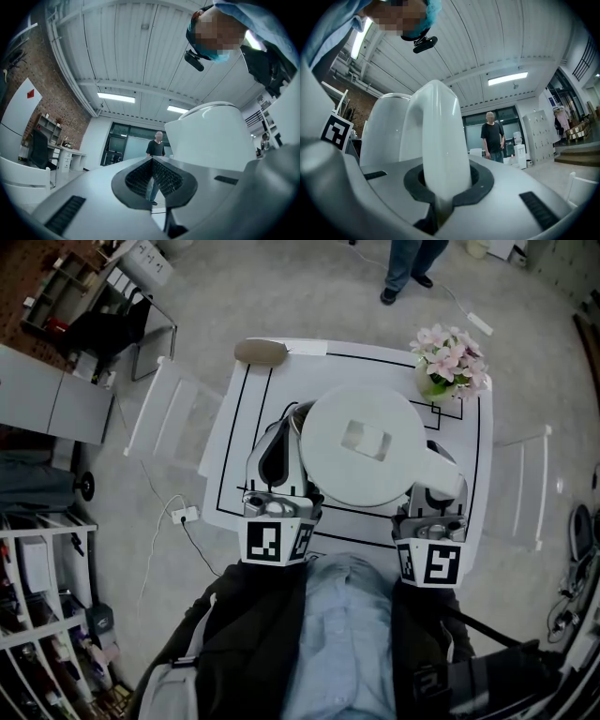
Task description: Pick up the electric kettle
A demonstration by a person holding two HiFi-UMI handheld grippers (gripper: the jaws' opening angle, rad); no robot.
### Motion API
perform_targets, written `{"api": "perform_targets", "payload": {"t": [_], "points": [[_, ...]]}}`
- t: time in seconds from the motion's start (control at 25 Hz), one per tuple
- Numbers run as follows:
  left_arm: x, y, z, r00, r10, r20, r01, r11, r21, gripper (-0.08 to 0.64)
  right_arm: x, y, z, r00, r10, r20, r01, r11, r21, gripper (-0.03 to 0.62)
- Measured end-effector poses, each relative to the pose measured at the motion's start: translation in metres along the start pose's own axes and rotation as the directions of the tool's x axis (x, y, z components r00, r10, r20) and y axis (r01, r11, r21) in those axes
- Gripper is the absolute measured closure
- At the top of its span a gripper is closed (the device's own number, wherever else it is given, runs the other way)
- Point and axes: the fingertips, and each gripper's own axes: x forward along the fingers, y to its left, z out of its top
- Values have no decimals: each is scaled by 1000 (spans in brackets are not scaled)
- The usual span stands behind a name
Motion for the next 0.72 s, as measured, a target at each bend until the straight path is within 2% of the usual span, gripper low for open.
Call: {"api": "perform_targets", "payload": {"t": [0.72], "points": [[-16,-12,16,999,-12,34,12,1000,-3,555,-17,3,13,1000,-15,18,15,1000,-23,555]]}}
